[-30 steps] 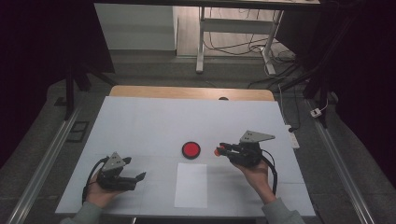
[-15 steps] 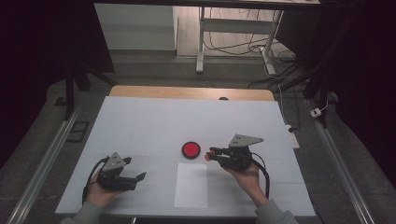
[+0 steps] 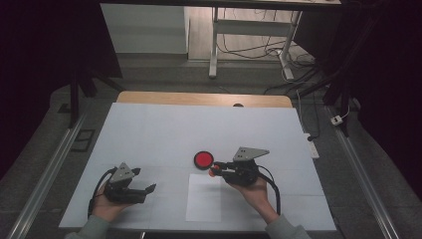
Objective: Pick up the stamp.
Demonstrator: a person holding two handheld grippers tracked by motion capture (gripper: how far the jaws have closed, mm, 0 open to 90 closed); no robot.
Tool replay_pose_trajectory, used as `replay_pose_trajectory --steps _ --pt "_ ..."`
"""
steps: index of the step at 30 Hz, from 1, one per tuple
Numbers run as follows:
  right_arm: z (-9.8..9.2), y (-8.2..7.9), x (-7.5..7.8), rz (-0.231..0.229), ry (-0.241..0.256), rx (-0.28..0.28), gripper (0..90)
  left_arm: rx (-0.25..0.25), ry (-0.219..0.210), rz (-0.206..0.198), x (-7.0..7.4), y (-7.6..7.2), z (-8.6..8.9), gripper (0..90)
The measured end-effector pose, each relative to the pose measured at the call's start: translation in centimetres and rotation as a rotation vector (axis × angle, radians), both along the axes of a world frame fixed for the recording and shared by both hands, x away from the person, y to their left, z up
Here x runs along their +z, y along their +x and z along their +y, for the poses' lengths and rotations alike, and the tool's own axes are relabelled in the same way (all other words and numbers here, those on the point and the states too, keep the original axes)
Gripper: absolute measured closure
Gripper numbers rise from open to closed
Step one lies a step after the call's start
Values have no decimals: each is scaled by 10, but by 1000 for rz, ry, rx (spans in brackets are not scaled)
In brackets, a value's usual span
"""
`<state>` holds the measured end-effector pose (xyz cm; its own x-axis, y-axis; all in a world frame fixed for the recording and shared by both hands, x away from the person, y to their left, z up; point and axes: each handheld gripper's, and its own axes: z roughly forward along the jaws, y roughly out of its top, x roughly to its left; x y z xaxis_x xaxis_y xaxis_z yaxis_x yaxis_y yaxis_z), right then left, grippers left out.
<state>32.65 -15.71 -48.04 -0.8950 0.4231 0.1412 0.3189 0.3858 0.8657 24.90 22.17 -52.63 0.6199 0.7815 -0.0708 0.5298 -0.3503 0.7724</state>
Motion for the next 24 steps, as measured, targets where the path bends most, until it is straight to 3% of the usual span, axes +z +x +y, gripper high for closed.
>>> replay_pose_trajectory --steps 9,24 --pt "11 -4 -2 -4 -3 28 716 -4 2 1 0 1 -1 166" --pt "8 -4 2 -12 10 18 716 -9 1 -1 0 1 -2 166"
